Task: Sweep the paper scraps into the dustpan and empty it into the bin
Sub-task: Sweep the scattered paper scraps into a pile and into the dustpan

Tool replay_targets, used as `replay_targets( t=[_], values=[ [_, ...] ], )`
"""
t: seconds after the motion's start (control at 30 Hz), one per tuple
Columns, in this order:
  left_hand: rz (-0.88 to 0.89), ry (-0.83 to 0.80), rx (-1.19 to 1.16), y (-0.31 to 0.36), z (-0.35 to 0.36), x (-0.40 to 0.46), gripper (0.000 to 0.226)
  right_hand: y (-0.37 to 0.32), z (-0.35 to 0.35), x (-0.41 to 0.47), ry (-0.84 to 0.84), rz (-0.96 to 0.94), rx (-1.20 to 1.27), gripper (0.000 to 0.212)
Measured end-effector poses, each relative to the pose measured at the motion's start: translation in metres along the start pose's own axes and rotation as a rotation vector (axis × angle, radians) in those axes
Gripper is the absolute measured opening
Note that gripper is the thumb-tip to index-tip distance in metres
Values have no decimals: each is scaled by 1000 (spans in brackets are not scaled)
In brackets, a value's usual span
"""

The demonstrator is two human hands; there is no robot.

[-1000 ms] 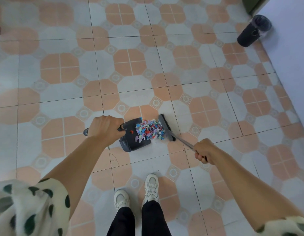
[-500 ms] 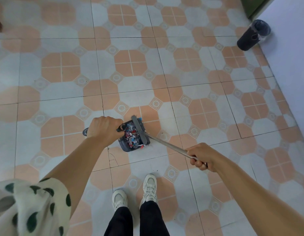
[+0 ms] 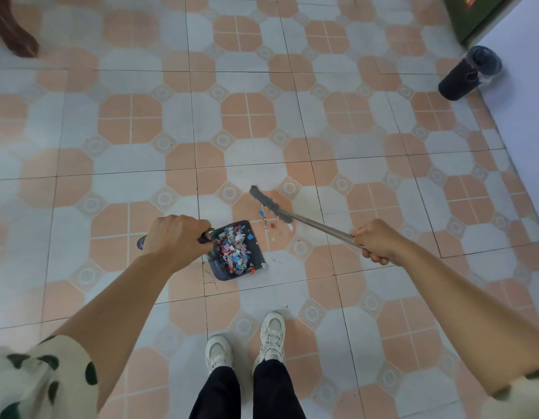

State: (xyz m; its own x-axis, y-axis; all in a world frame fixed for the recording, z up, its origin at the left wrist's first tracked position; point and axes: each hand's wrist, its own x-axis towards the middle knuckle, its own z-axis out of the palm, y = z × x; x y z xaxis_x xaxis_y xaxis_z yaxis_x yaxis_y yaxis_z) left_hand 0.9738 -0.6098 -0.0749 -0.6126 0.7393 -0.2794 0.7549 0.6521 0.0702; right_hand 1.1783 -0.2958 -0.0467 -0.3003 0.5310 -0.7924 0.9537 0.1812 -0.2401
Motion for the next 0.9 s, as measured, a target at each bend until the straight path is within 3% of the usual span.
replay_targets(
  t=[0.23,0.4,0.6,0.9],
  values=[
    [-19,50,-44,-11,8,-16,29,-28,34,44,60,-155,-401,28],
    [-19,15,-4,-20,10,-27,22,-5,31,28,7,-143,-565,28],
    [-12,-3,16,-26,12,-37,24,34,-13,-8,-58,-14,-364,34],
    [24,19,6,-17,8,-33,21,76,1,-18,106,229,100,31]
  ],
)
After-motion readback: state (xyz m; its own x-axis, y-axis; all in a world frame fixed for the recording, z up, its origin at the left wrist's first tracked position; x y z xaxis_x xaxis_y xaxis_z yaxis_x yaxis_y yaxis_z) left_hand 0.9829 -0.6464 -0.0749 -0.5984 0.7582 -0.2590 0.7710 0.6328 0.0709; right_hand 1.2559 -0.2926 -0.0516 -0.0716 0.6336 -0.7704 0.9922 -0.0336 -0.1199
